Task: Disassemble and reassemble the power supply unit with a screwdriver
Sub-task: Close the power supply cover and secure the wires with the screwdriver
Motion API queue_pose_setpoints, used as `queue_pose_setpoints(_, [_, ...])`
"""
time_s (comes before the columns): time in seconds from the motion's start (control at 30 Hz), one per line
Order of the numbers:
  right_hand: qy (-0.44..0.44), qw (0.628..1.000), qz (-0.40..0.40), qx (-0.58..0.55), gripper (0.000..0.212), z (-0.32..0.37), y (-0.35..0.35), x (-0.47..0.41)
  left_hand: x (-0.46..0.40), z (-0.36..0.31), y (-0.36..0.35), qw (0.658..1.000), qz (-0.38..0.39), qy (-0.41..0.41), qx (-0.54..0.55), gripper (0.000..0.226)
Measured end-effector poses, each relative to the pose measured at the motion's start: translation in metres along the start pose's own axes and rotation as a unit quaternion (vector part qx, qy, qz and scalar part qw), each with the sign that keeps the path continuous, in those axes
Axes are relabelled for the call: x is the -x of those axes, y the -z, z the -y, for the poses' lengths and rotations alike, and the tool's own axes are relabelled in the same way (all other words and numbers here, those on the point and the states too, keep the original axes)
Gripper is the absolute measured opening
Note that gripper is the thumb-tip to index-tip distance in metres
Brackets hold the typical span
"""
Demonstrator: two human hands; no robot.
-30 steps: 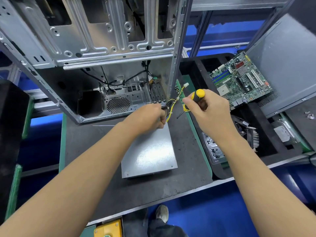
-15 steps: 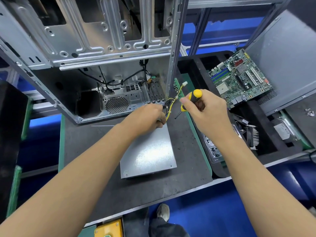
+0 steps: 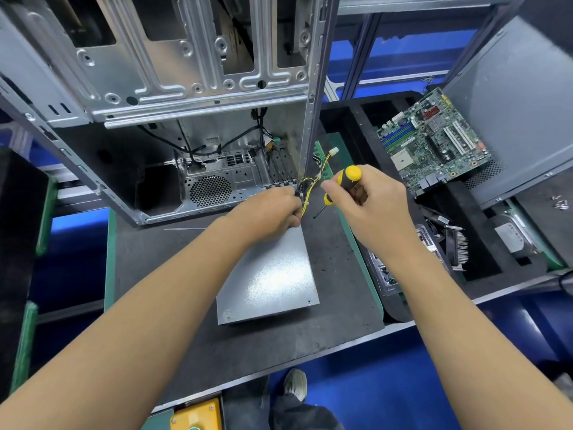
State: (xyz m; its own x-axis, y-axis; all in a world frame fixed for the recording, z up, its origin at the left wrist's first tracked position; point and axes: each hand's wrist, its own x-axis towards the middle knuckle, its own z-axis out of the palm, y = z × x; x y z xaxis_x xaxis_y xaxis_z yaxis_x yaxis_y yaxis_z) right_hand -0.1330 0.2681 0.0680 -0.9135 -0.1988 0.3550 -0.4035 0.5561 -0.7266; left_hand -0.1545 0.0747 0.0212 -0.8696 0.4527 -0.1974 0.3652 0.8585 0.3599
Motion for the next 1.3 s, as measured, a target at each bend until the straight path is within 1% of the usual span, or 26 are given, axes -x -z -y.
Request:
queue_pose_setpoints(0.13, [0.01, 1.0, -0.01, 0.007, 0.031, -0.002, 0.0, 0.0, 0.001, 0.001, -0.006, 0.997, -0.022, -0.042, -0.068, 0.014])
queue_pose_setpoints(0.27, [0.013, 1.0, -0.015, 0.009, 0.032, -0.005, -0.001, 0.0, 0.002, 0.002, -0.009, 0.997, -0.026, -0.038, -0.069, 0.015])
queue_pose_setpoints(0.33, [0.014, 1.0, -0.015, 0.012, 0.031, -0.005, -0.001, 0.0, 0.002, 0.001, -0.006, 1.0, -0.005, -0.006, -0.019, 0.008])
queue_pose_setpoints(0.43, [-0.001, 1.0, -0.028, -0.006, 0.028, -0.004, 0.001, 0.0, 0.004, -0.001, -0.002, 0.995, 0.029, 0.036, 0.093, 0.012])
queue_pose_setpoints(0.53, [-0.029, 0.998, -0.043, -0.022, 0.026, -0.007, 0.003, 0.003, 0.008, -0.002, 0.003, 0.983, 0.006, 0.06, 0.172, 0.016])
queue_pose_setpoints(0.6, [-0.061, 0.996, -0.045, -0.038, 0.027, -0.012, 0.004, 0.005, 0.01, 0.002, 0.006, 0.98, -0.021, 0.057, 0.188, 0.016])
queue_pose_setpoints(0.7, [-0.099, 0.993, -0.039, -0.052, 0.024, -0.018, 0.003, 0.009, 0.013, 0.007, 0.003, 0.983, -0.013, 0.056, 0.172, 0.006])
queue_pose_setpoints(0.77, [-0.101, 0.993, -0.039, -0.05, 0.023, -0.02, 0.001, 0.011, 0.014, 0.007, -0.002, 0.986, -0.012, 0.055, 0.159, 0.009])
queue_pose_setpoints(0.9, [-0.095, 0.993, -0.04, -0.05, 0.023, -0.018, -0.002, 0.01, 0.013, 0.004, -0.005, 0.99, -0.036, 0.052, 0.123, 0.009])
queue_pose_setpoints(1.17, [-0.094, 0.993, -0.038, -0.057, 0.022, -0.017, -0.002, 0.012, 0.01, 0.004, -0.003, 0.992, -0.03, 0.05, 0.113, 0.008])
queue_pose_setpoints(1.3, [-0.093, 0.993, -0.041, -0.063, 0.021, -0.017, -0.002, 0.014, 0.008, 0.005, -0.004, 0.996, -0.026, 0.034, 0.079, 0.009])
